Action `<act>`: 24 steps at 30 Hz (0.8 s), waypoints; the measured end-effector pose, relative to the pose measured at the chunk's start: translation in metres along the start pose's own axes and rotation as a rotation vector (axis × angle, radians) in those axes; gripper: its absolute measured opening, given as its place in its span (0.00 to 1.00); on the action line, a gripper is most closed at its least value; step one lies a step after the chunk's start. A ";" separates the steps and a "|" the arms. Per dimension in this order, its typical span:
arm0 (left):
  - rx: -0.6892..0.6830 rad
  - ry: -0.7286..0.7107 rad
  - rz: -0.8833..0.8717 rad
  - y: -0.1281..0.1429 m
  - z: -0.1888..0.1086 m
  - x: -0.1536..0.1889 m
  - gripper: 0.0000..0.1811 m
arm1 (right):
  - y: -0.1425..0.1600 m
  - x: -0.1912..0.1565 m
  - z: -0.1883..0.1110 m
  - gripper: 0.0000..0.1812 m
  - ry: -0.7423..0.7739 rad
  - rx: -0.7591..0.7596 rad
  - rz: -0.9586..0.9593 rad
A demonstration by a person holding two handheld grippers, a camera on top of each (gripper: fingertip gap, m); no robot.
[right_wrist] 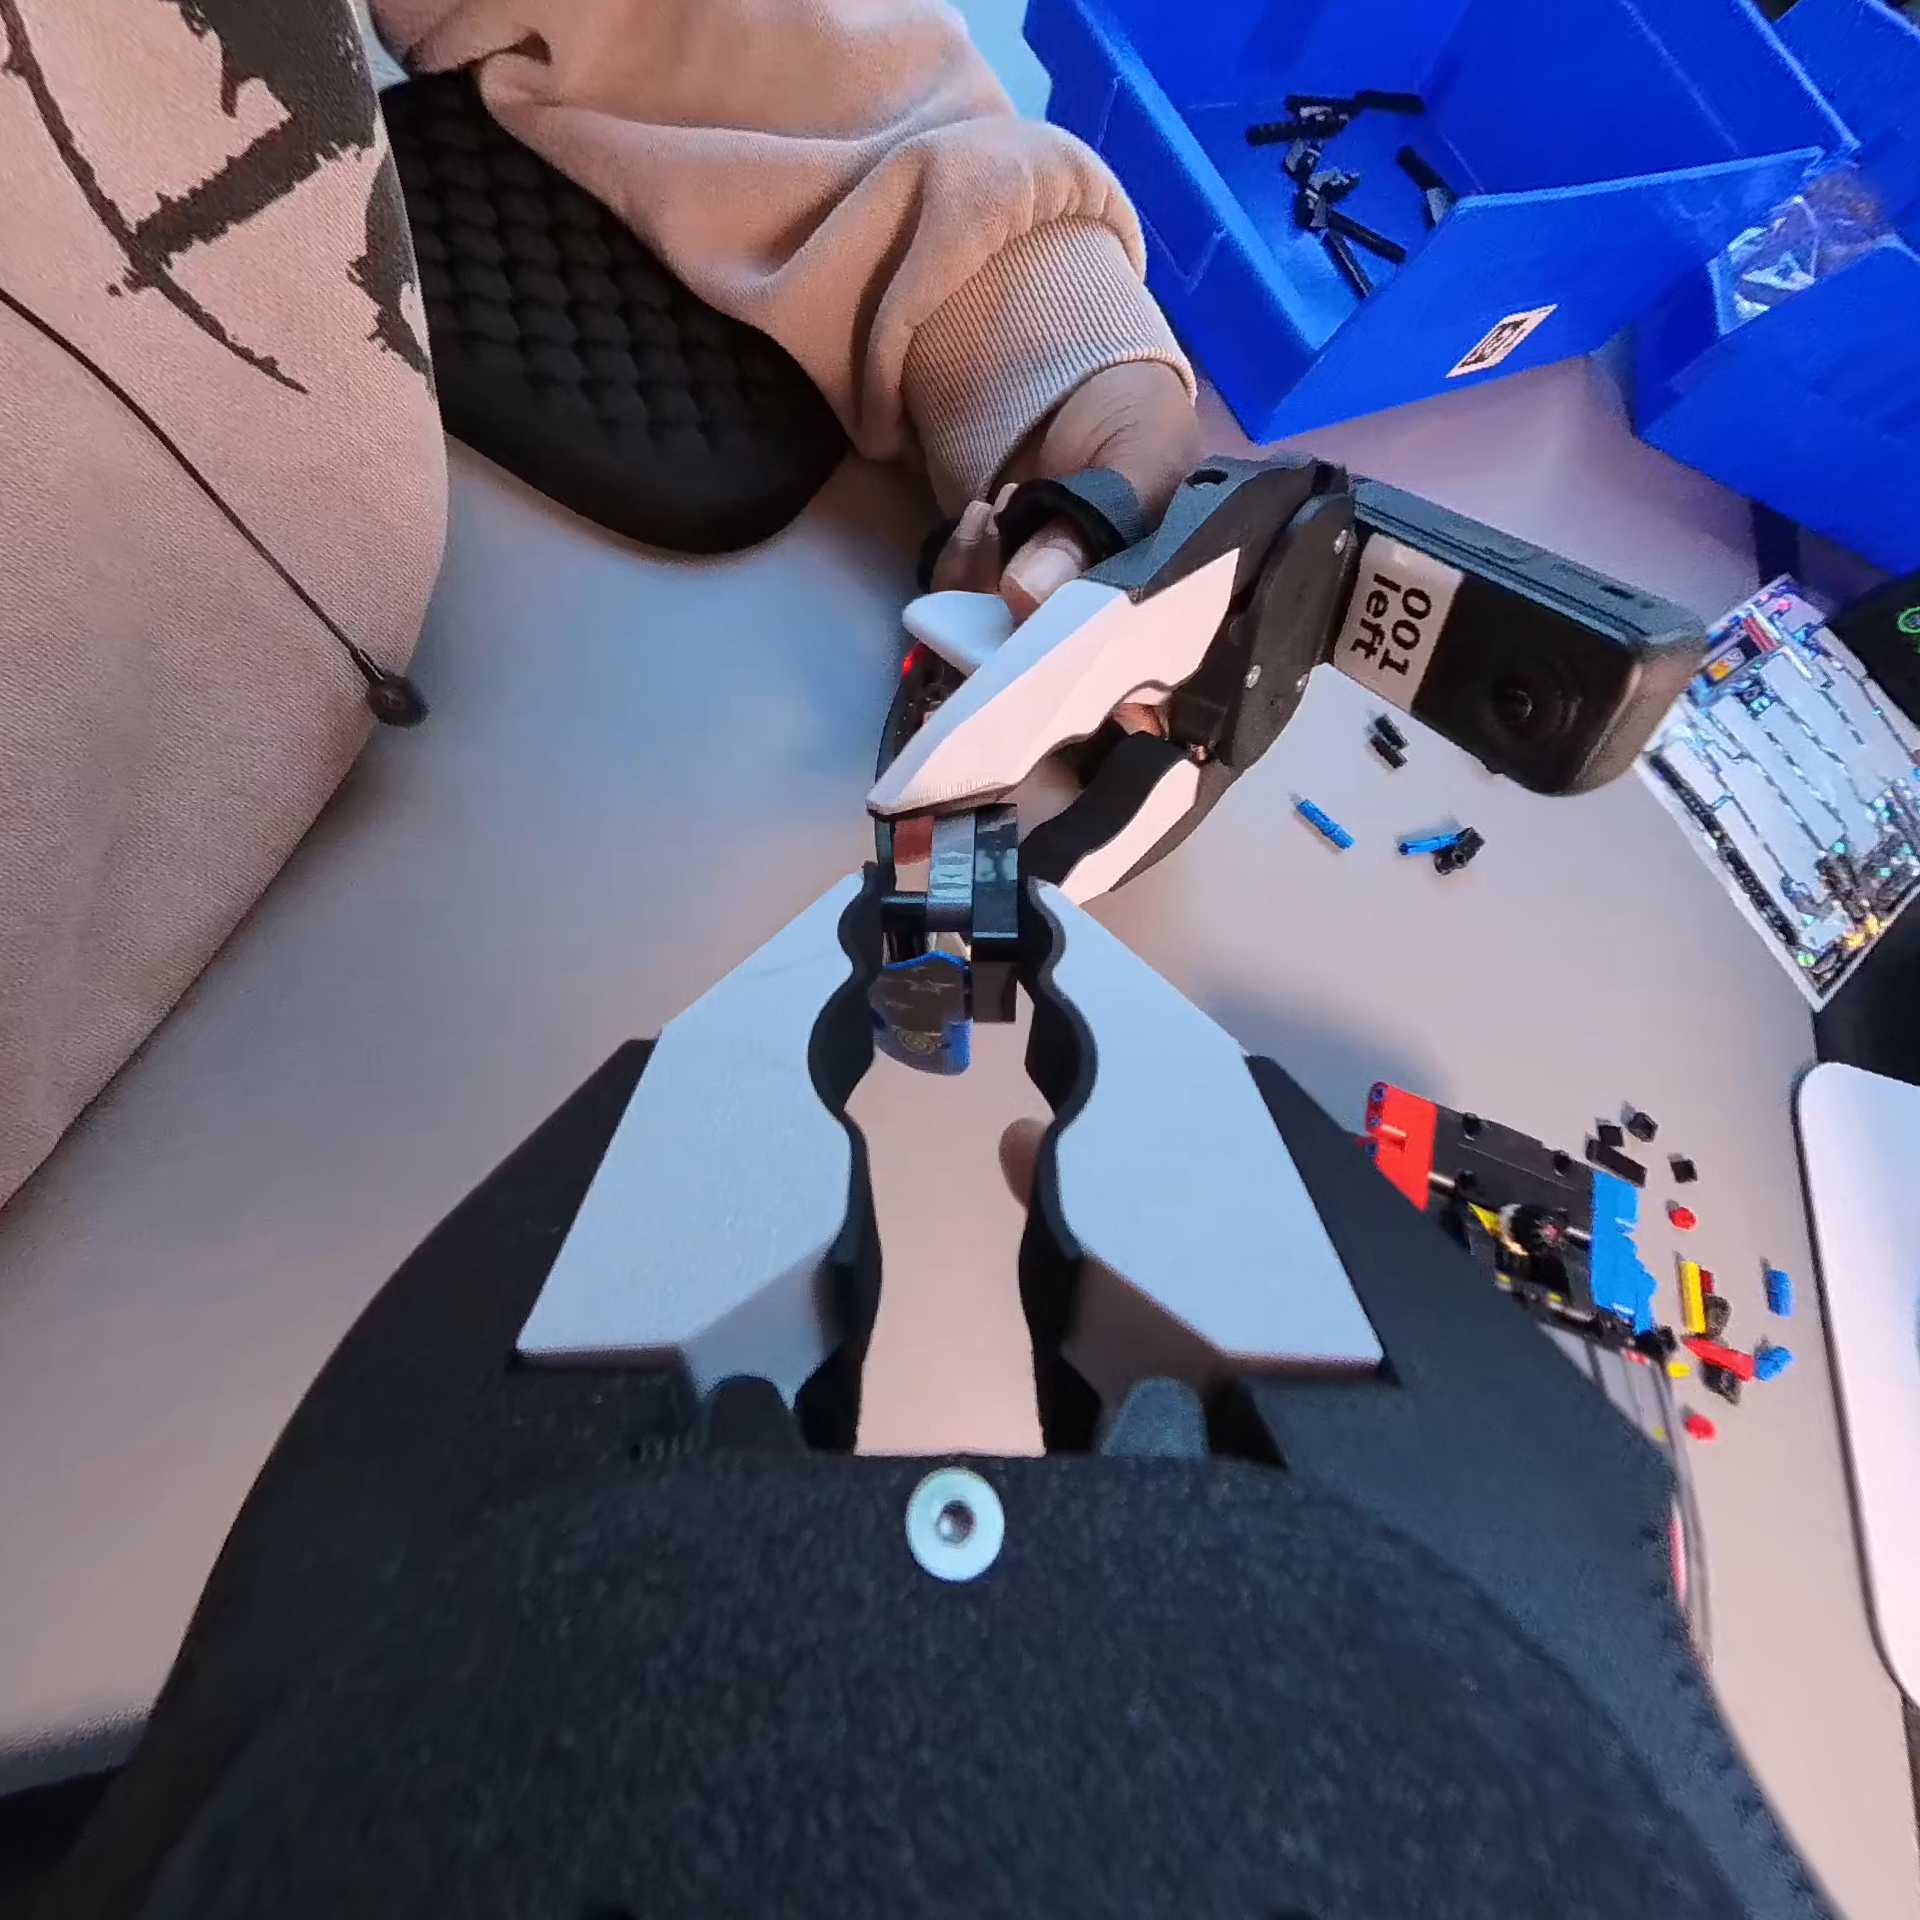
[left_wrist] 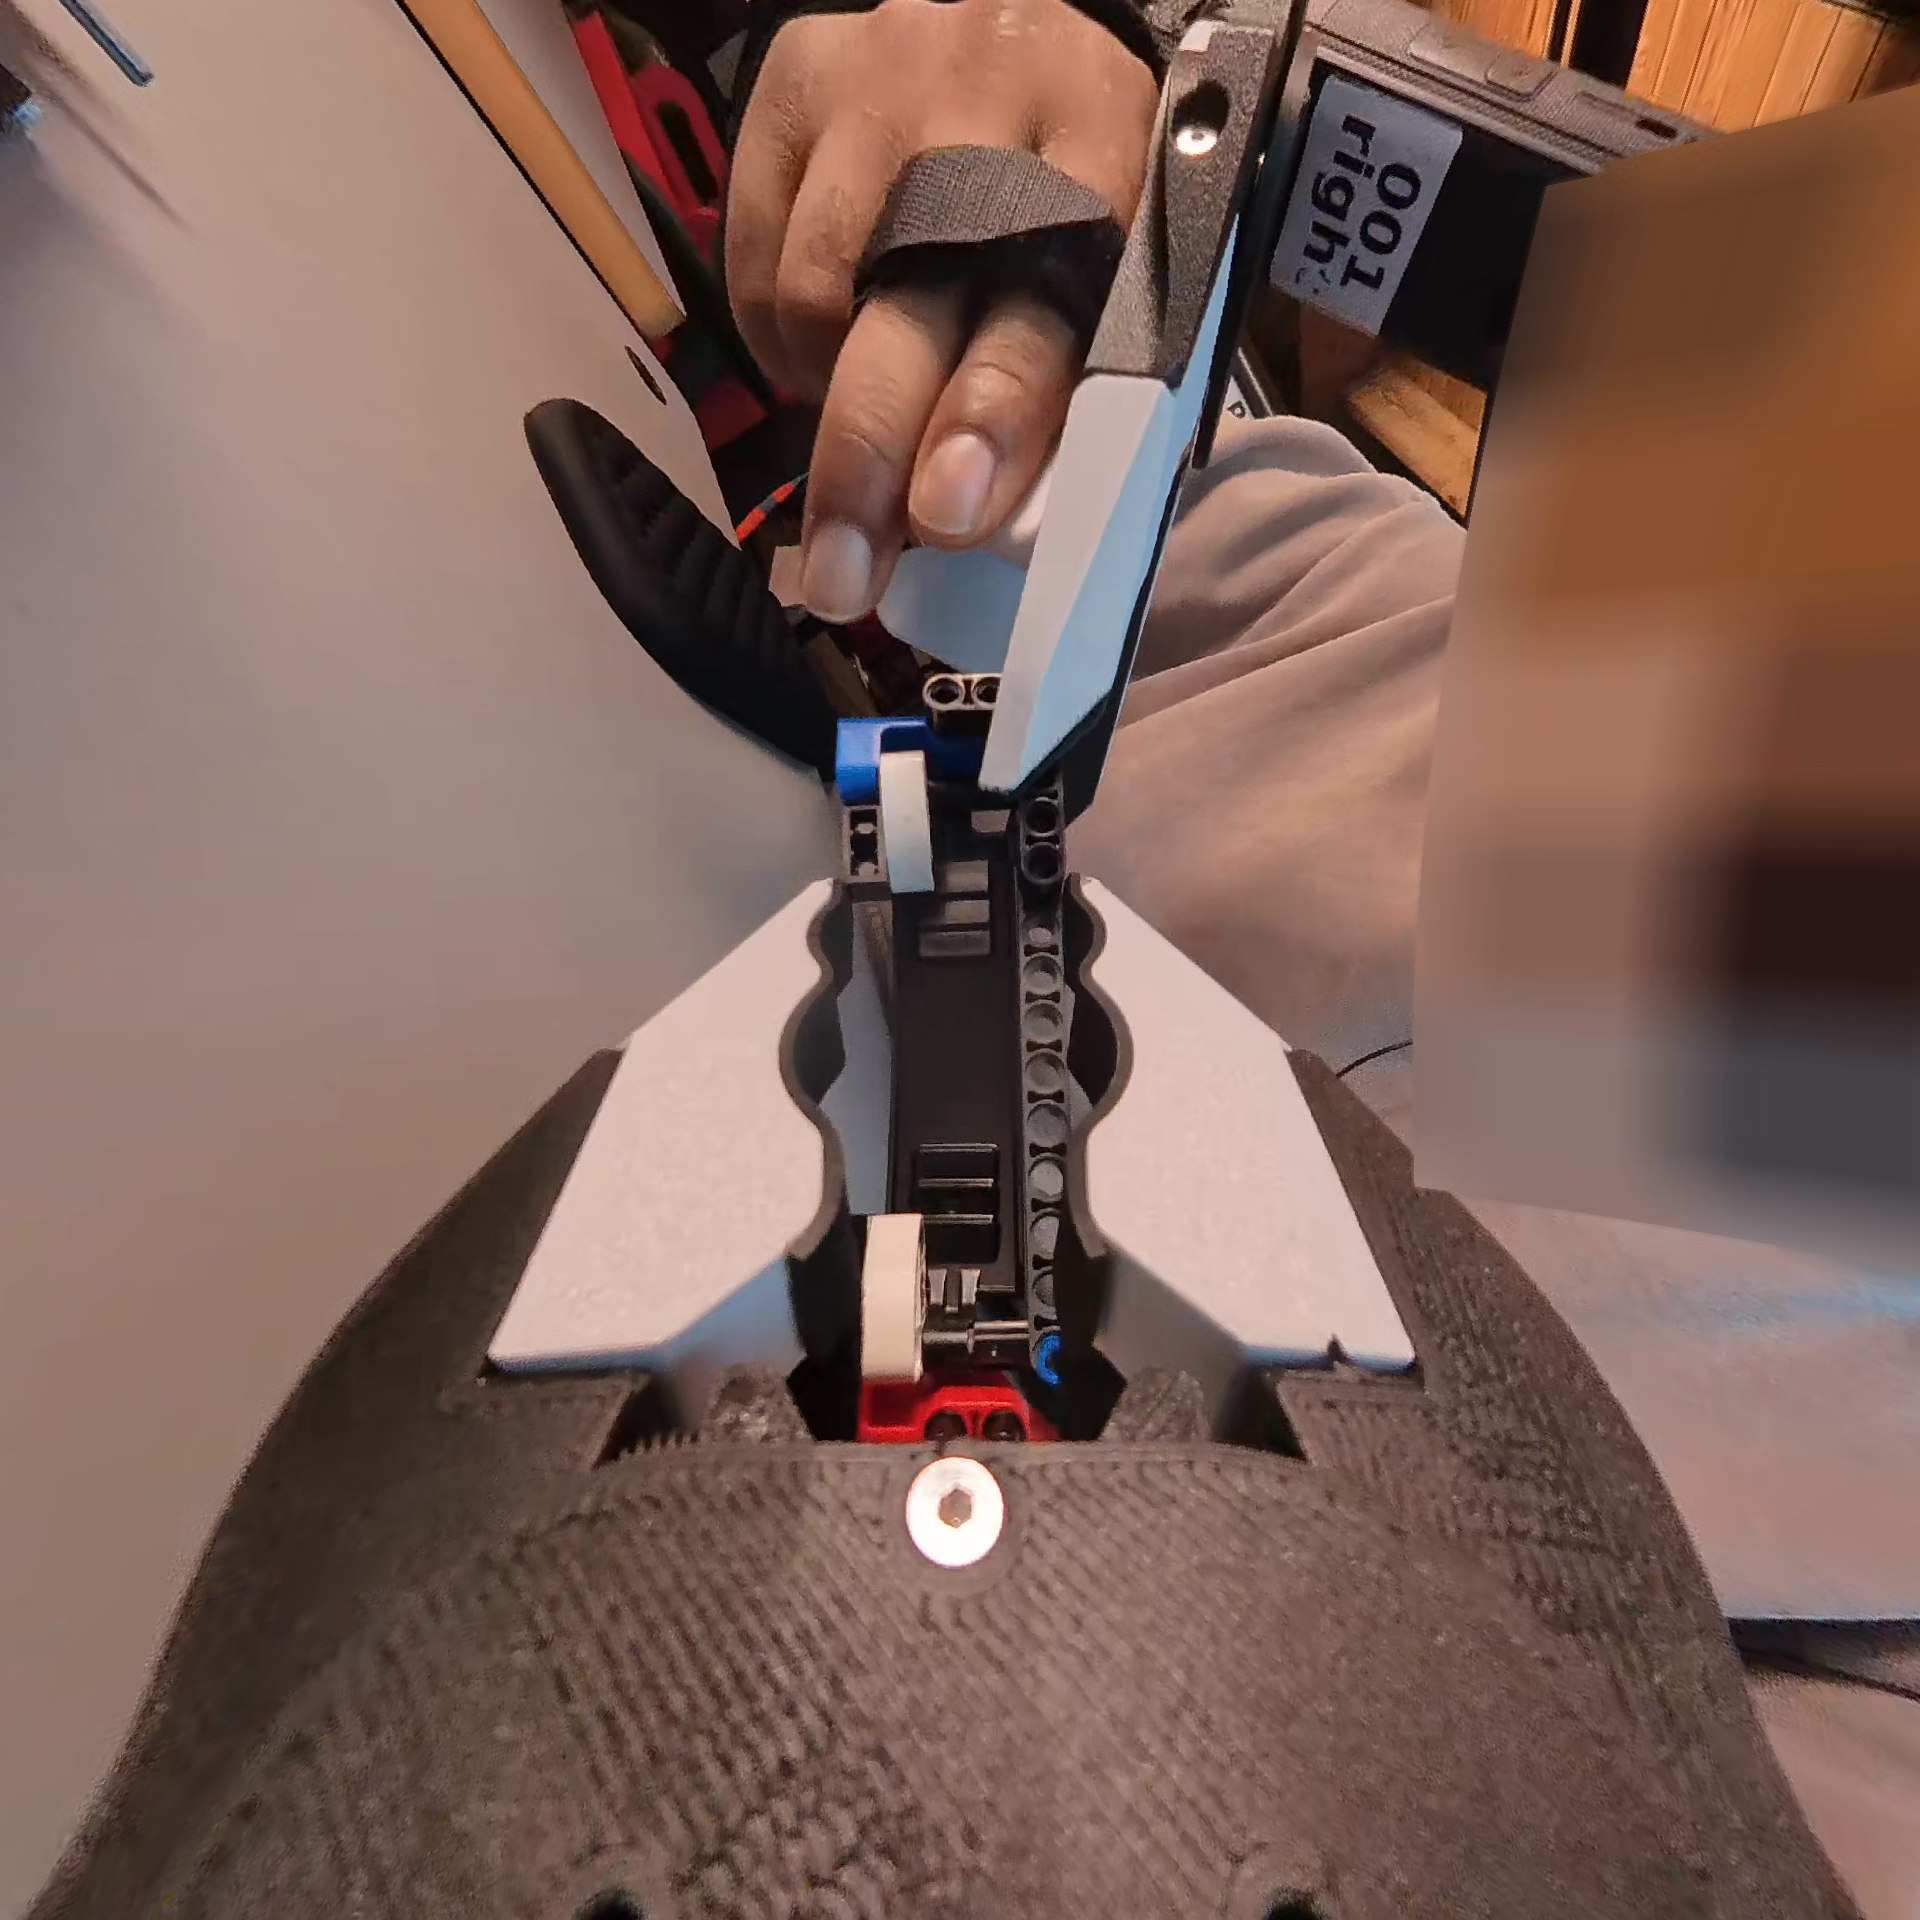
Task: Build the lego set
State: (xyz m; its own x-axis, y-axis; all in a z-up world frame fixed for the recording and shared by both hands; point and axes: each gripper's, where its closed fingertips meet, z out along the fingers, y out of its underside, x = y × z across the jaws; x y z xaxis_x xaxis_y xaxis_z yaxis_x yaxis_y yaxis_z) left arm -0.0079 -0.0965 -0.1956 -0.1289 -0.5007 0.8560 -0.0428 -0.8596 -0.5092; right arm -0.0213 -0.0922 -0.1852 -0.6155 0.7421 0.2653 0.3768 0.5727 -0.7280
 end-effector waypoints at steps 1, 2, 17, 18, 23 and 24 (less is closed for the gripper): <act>0.004 -0.012 0.011 -0.001 0.000 -0.001 0.21 | 0.001 0.001 0.000 0.13 0.003 -0.006 0.009; 0.008 -0.021 0.020 -0.002 -0.001 -0.002 0.21 | 0.002 0.001 0.000 0.13 0.008 -0.017 0.020; 0.020 -0.010 0.134 -0.002 -0.003 0.007 0.21 | 0.001 0.002 -0.003 0.16 0.114 0.038 -0.072; 0.008 -0.011 0.133 0.000 -0.002 0.007 0.21 | 0.002 -0.001 -0.003 0.15 0.119 0.023 -0.104; -0.020 -0.011 0.149 0.005 0.001 0.008 0.21 | 0.001 -0.007 -0.002 0.15 0.142 -0.005 -0.189; -0.015 -0.022 0.158 0.004 0.001 0.007 0.21 | 0.001 -0.006 -0.002 0.16 0.144 0.003 -0.171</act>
State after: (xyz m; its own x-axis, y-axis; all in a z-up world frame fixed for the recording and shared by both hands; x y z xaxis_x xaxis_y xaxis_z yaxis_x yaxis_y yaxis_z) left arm -0.0080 -0.1036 -0.1916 -0.1132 -0.6315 0.7670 -0.0389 -0.7686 -0.6386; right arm -0.0159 -0.0948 -0.1862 -0.5647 0.6766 0.4725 0.2730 0.6935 -0.6667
